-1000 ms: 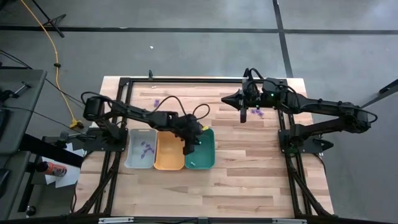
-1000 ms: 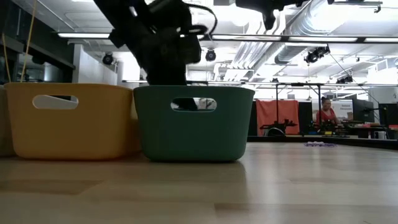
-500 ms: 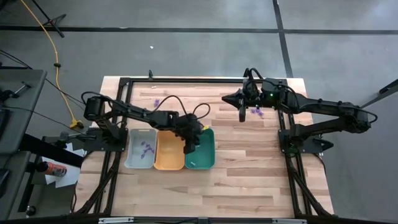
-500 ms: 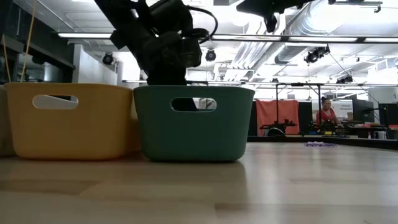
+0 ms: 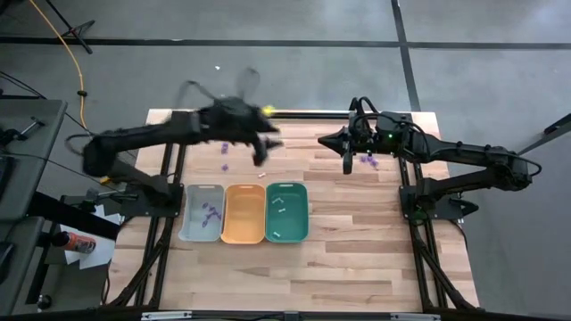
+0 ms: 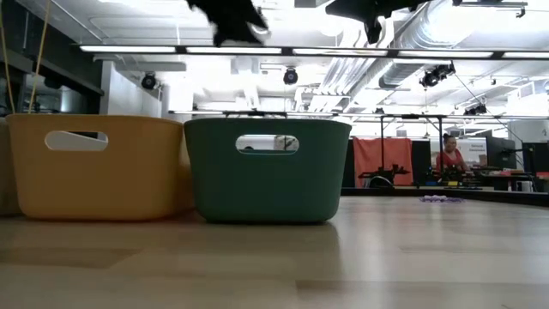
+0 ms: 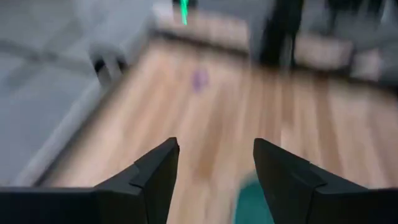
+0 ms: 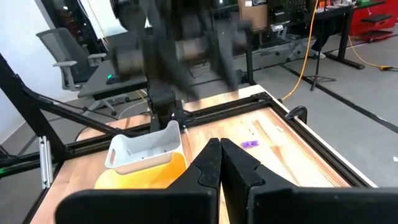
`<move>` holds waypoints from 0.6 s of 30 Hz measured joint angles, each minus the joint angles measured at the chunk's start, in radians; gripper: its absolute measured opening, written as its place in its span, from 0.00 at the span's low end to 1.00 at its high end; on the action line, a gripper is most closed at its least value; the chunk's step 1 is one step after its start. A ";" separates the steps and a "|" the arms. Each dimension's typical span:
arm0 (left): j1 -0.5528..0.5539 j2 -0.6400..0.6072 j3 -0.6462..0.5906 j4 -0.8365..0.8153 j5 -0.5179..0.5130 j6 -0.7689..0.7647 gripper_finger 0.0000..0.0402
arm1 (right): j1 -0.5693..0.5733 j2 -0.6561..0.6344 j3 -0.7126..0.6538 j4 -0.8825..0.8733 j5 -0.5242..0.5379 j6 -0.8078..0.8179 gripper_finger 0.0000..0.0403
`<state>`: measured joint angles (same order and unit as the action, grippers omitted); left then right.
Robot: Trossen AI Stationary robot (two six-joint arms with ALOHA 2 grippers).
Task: Sort Halloween decoration
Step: Put the white bone toy into the green bin
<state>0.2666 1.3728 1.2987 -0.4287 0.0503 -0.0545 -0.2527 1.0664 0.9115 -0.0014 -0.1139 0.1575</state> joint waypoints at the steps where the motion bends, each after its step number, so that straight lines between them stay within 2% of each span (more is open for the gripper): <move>1: 0.015 -0.049 -0.012 0.033 0.002 -0.011 0.50 | 0.000 0.000 0.000 0.005 0.000 0.001 0.00; 5: 0.027 -0.229 -0.100 0.204 0.015 -0.046 0.49 | 0.000 0.000 0.000 0.020 0.000 0.000 0.00; 10: -0.021 -0.397 -0.317 0.419 0.009 -0.128 0.49 | 0.000 0.000 0.000 0.029 -0.001 0.000 0.00; 14: -0.075 -0.450 -0.486 0.540 -0.036 -0.220 0.48 | 0.000 0.000 0.000 0.033 -0.001 0.000 0.00; 18: -0.099 -0.448 -0.560 0.586 -0.057 -0.275 0.48 | 0.000 0.001 0.000 0.075 -0.002 -0.001 0.00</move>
<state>0.1676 0.9249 0.7391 0.1570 -0.0067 -0.3294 -0.2527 1.0673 0.9115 0.0737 -0.1158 0.1567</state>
